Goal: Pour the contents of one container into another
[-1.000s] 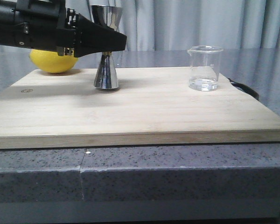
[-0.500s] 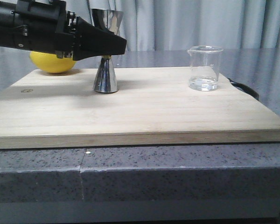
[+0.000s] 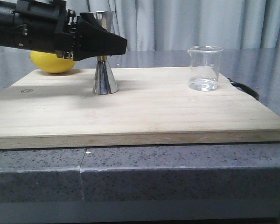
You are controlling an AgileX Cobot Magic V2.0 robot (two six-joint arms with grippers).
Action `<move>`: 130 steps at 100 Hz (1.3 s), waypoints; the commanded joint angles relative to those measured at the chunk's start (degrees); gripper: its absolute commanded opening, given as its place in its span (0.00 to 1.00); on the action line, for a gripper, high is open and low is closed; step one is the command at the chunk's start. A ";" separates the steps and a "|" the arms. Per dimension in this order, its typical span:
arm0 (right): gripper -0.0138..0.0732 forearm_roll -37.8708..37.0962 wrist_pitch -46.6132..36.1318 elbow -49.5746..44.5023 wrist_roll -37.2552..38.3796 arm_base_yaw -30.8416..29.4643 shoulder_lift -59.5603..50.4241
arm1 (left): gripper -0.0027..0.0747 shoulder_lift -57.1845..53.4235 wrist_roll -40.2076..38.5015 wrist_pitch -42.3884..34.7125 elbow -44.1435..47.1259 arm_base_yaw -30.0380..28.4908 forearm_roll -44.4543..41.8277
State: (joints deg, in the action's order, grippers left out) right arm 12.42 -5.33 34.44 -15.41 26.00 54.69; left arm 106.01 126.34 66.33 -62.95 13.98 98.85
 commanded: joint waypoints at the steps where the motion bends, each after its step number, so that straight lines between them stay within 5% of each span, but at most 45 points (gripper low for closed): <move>1: 0.86 -0.53 0.70 3.14 -0.45 -0.16 -1.08 | 0.57 -2.42 -1.04 5.28 -1.54 -0.29 3.37; 37: 0.86 -4.29 37.72 19.37 -0.45 -7.38 -1.08 | 0.65 -8.07 -11.50 -1.28 -1.54 -2.25 -10.96; 61: 0.86 -5.69 53.49 25.32 3.36 -15.53 -1.08 | 0.65 -17.87 -29.56 -12.14 -1.54 -2.73 -27.72; 90: 0.86 -6.20 60.32 25.83 8.11 -19.49 -1.19 | 0.65 -31.63 -65.48 -16.33 -1.54 -2.73 -56.60; 115: 0.86 -6.20 59.46 25.45 9.56 -19.49 -1.22 | 0.60 -43.21 -93.04 -7.88 -1.54 -2.73 -78.09; 130: 0.86 -6.10 57.73 23.71 9.61 -19.49 -3.02 | 0.54 -49.31 -103.01 -2.51 0.76 -2.73 -87.52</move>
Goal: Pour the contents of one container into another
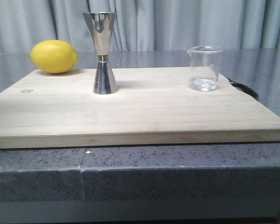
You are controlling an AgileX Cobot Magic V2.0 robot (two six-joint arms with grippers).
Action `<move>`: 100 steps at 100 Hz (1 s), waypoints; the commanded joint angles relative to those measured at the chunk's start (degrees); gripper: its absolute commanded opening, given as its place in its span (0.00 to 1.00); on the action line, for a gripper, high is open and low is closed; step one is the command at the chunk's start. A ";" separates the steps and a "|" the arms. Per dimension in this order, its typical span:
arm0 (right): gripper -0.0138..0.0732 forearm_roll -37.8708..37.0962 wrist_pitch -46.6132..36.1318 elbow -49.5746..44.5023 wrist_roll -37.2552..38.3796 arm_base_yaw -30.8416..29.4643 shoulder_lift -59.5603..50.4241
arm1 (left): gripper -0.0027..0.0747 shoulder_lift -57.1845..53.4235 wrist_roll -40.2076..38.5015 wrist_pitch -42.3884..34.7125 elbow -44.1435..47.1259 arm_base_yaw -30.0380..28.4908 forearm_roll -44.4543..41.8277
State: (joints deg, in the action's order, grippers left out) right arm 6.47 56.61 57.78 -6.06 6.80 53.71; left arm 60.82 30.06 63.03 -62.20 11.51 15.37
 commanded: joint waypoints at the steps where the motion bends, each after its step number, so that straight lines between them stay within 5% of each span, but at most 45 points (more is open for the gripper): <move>1: 0.86 -0.04 -4.38 0.24 0.36 -0.29 -2.42 | 0.53 -4.82 -7.52 0.79 0.23 -0.26 -4.33; 19: 0.86 0.10 -10.65 -4.77 1.99 -0.29 -9.48 | 0.53 -15.21 -16.01 -3.11 7.37 -0.26 -6.98; 36: 0.86 0.10 -17.40 -10.75 1.99 -0.29 -17.28 | 0.53 -24.97 -21.53 -14.97 15.06 -0.26 -7.11; 57: 0.86 -0.14 -21.92 -15.32 1.99 -0.29 -22.34 | 0.53 -30.81 -22.92 -26.17 21.27 -0.26 -6.83; 75: 0.86 -0.23 -21.66 -15.32 1.99 -0.29 -22.23 | 0.53 -30.91 -22.92 -27.14 21.94 -0.26 -6.44; 82: 0.79 -0.23 -21.66 -15.32 1.99 -0.29 -22.23 | 0.50 -30.91 -22.92 -27.84 21.97 -0.26 -6.04; 100: 0.43 -0.23 -21.66 -15.32 1.99 -0.29 -22.23 | 0.23 -30.91 -22.92 -29.80 21.97 -0.26 -5.03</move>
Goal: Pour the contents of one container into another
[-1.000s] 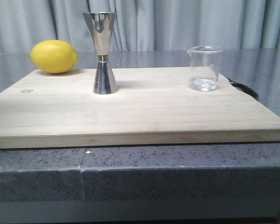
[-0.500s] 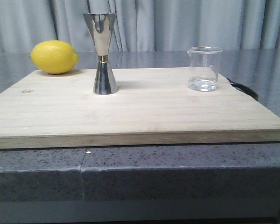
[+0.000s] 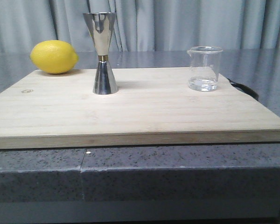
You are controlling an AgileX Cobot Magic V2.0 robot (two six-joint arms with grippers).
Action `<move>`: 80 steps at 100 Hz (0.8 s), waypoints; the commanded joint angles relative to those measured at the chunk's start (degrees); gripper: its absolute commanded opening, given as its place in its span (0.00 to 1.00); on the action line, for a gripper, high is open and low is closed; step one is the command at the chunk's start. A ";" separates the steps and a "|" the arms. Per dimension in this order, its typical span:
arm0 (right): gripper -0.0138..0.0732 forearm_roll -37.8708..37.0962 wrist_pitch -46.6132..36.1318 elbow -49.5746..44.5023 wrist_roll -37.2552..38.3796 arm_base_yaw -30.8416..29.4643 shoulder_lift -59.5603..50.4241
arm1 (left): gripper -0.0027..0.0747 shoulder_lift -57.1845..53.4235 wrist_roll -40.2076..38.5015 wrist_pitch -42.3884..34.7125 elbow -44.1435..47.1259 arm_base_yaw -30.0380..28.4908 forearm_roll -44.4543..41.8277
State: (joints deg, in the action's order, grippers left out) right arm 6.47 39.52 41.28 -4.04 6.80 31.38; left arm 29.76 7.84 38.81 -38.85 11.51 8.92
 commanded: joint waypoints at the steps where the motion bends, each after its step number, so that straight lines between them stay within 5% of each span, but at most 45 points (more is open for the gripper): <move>1: 0.40 -0.23 -4.57 1.18 -0.03 -0.29 0.10 | 0.22 0.15 -0.70 -5.57 -1.38 -0.26 1.43; 17: 0.22 -0.23 -4.57 1.18 -0.03 -0.29 0.10 | 0.01 0.15 -0.70 -6.32 -1.38 -0.26 2.26; 34: 0.07 -0.23 -4.57 1.18 -0.03 -0.29 0.10 | 0.01 0.15 -0.70 -6.69 -1.38 -0.26 2.61; 80: 0.07 -0.23 -4.32 1.18 -0.03 -0.29 0.10 | 0.01 0.15 -0.70 -10.36 -1.38 -0.26 2.64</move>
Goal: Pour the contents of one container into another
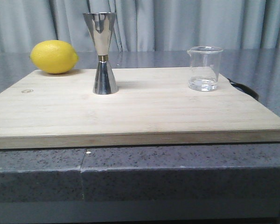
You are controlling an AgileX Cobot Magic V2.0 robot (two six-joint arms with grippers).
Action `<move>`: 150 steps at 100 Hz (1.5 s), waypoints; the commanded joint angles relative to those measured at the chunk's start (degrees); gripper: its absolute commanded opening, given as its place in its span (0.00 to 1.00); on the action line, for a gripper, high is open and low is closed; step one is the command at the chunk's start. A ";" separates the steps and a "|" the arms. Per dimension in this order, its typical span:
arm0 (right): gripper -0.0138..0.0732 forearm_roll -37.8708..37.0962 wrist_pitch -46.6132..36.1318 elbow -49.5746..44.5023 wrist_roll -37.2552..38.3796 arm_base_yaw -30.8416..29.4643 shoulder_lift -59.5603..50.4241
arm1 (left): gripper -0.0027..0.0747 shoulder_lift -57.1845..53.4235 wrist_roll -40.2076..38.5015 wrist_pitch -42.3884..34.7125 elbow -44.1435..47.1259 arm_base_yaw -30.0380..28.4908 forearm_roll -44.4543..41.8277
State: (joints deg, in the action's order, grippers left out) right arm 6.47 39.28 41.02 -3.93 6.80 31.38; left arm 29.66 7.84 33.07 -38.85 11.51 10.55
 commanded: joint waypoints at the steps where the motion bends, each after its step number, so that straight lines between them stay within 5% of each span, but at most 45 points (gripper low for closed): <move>1: 0.07 -0.23 -4.08 1.43 -0.13 -0.29 0.10 | 0.01 0.25 -0.70 -4.61 -1.38 -0.26 1.01; 37: 0.07 -0.23 -3.98 1.43 -0.13 -0.29 0.10 | 0.01 -1.11 -0.59 -6.76 1.72 -0.26 -0.80; 73: 0.07 -0.23 -3.98 1.43 -0.13 -0.29 0.10 | 0.01 -17.70 -0.59 -36.13 29.47 -0.58 -5.90; 127: 0.07 -0.23 -3.98 1.43 -0.13 -0.29 0.10 | 0.01 -29.41 -1.17 -41.22 41.09 -6.31 -6.69; 150: 0.07 -0.23 -3.97 1.43 -0.13 -0.29 0.10 | 0.01 -31.36 -10.31 -40.69 41.09 -6.54 -15.67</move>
State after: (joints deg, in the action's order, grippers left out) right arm 6.47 39.48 41.02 -3.93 6.80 31.38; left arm -0.25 1.48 -3.54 0.20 5.21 -2.18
